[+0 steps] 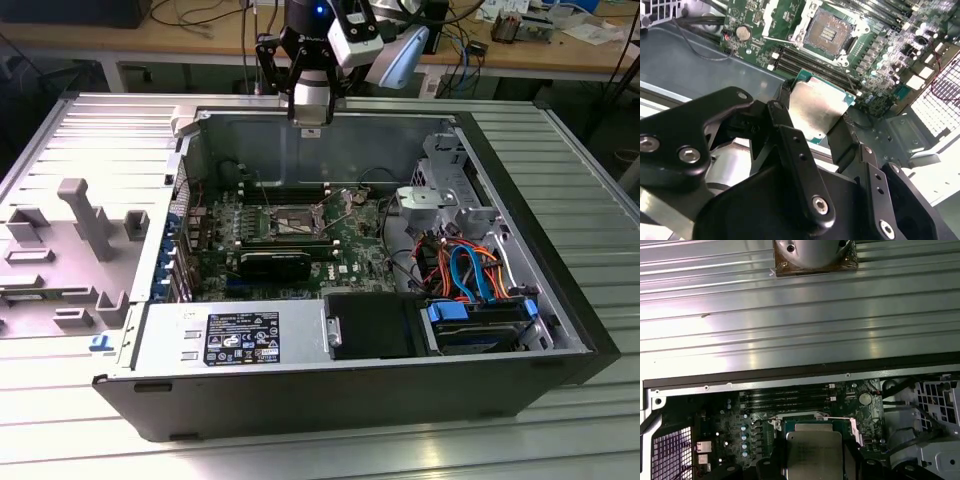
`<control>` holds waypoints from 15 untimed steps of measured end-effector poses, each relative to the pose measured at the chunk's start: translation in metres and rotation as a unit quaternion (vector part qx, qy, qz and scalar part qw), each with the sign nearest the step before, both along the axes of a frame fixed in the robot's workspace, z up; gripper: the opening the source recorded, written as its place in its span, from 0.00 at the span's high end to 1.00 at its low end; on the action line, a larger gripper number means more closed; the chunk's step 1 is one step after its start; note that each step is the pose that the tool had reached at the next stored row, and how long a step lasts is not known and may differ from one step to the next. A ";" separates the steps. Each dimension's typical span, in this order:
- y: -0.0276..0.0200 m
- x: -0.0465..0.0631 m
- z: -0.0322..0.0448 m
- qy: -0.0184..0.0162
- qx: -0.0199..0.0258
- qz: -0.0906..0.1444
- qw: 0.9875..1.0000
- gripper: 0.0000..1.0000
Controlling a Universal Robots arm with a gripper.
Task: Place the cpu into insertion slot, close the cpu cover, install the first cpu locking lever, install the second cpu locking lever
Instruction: 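Place the cpu into insertion slot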
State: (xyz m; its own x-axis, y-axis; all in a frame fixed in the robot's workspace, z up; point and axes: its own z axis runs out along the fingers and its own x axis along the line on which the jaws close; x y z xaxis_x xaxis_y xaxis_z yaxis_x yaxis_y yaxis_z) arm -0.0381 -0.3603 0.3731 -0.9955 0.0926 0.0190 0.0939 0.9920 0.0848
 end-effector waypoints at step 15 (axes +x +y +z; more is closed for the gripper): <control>-0.0001 -0.001 -0.0003 0.000 0.000 -0.020 1.000 0.45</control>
